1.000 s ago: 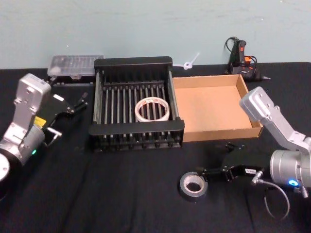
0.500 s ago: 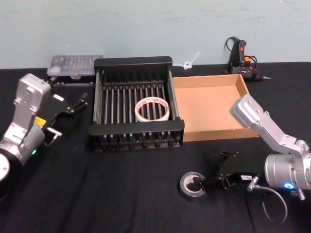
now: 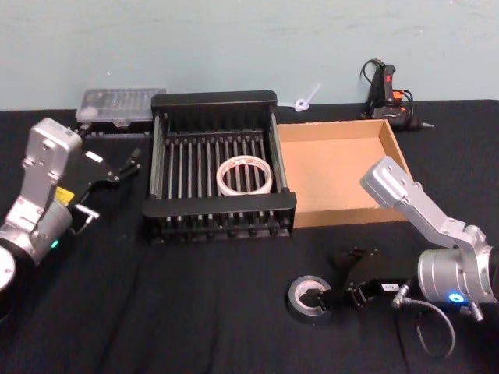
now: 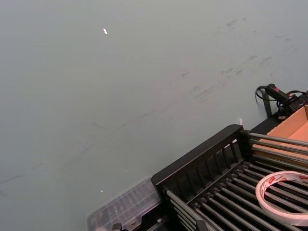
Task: Pick up the white tape and place it into the black box , Pick up the silver tape and place it into the brown box.
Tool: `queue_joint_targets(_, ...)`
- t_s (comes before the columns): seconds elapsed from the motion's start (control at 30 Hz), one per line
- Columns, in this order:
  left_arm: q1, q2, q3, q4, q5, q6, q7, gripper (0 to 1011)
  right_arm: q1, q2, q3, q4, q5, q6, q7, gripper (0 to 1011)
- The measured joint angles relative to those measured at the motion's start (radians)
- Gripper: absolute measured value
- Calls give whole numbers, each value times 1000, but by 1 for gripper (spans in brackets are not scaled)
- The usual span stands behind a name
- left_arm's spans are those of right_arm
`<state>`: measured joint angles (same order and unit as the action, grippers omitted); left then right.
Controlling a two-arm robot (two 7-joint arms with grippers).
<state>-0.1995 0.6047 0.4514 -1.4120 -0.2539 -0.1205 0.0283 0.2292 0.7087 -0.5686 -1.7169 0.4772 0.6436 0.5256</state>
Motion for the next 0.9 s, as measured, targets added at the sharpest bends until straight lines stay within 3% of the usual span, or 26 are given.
queue_joint_targets(0.9,0,0,0,0,0,0,0,1001,51,-11,-60,51,-9,-2,-5,1002)
